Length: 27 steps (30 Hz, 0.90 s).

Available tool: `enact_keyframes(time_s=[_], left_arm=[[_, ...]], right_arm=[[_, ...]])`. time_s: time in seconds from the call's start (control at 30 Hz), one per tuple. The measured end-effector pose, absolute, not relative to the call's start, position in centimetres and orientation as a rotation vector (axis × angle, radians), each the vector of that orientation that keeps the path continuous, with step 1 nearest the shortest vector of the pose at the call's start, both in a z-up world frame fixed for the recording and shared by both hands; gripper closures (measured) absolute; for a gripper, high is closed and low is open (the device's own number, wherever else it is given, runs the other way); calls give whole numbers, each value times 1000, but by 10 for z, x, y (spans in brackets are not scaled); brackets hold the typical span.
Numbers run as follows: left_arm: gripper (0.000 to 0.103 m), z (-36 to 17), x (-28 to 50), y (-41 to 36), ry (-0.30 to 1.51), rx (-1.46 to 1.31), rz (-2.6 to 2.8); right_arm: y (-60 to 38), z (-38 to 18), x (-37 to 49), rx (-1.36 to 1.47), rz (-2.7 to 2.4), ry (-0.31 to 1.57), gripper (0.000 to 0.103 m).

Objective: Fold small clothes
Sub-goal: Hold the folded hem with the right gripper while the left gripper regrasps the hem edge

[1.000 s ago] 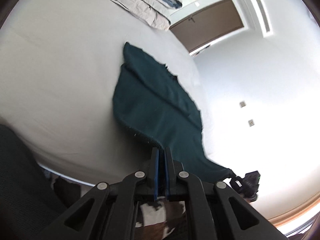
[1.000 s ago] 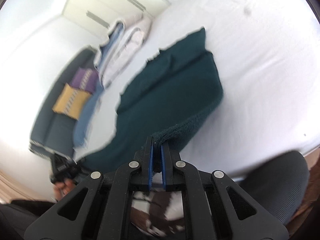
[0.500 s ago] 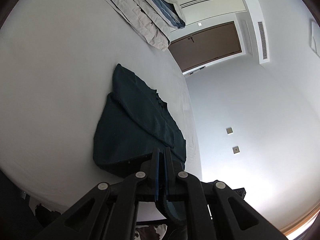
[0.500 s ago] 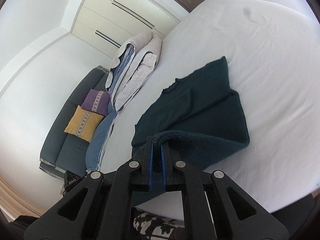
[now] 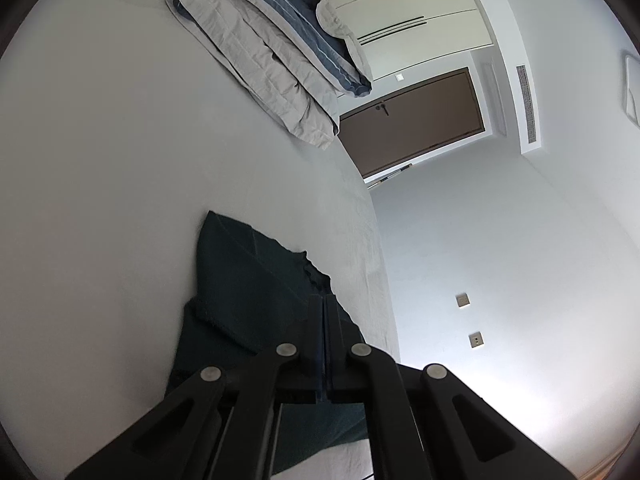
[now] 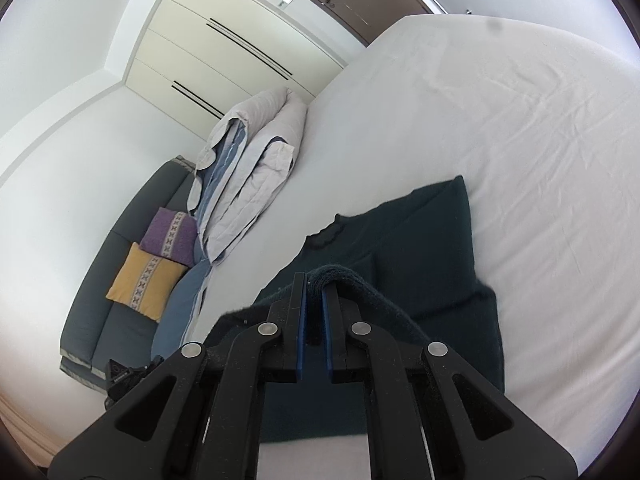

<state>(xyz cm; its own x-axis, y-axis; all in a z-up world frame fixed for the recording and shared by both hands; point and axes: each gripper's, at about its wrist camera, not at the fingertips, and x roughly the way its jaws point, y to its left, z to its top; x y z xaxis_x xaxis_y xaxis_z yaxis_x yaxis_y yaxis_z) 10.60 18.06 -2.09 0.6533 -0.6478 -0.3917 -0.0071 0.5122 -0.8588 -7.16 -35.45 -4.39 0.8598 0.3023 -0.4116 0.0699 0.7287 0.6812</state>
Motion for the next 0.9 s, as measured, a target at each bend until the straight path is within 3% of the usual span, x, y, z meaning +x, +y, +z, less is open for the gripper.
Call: enact_keyframes(time_s=[0.13, 0.2, 0.23, 0.27, 0.3, 0.5, 0.63, 0.7, 0.73, 0.9], left_arm=[[102, -21, 116, 175, 765, -870, -402], [89, -26, 111, 166, 780, -749, -363], [71, -35, 109, 161, 806, -698, -352], [61, -46, 107, 159, 832, -680, -348], [61, -59, 106, 155, 867, -661, -345], [61, -109, 112, 120, 991, -369, -246], [61, -129, 116, 108, 1026, -335, -265], [72, -135, 118, 104, 1036, -311, -250], [86, -137, 118, 104, 1043, -304, -238], [95, -126, 108, 103, 988, -255, -200]], right_arm=[[-355, -52, -32, 743, 129, 554, 98], [-349, -58, -22, 713, 143, 575, 98], [-346, -61, -20, 694, 150, 584, 98], [-343, -66, -21, 681, 153, 597, 98], [-342, -70, -20, 678, 152, 606, 98], [-346, -84, -30, 705, 145, 608, 98], [-343, -85, -38, 681, 152, 617, 98], [-343, -88, -42, 670, 151, 623, 98], [-343, -89, -43, 671, 150, 625, 98], [-347, -97, -53, 683, 139, 627, 98]])
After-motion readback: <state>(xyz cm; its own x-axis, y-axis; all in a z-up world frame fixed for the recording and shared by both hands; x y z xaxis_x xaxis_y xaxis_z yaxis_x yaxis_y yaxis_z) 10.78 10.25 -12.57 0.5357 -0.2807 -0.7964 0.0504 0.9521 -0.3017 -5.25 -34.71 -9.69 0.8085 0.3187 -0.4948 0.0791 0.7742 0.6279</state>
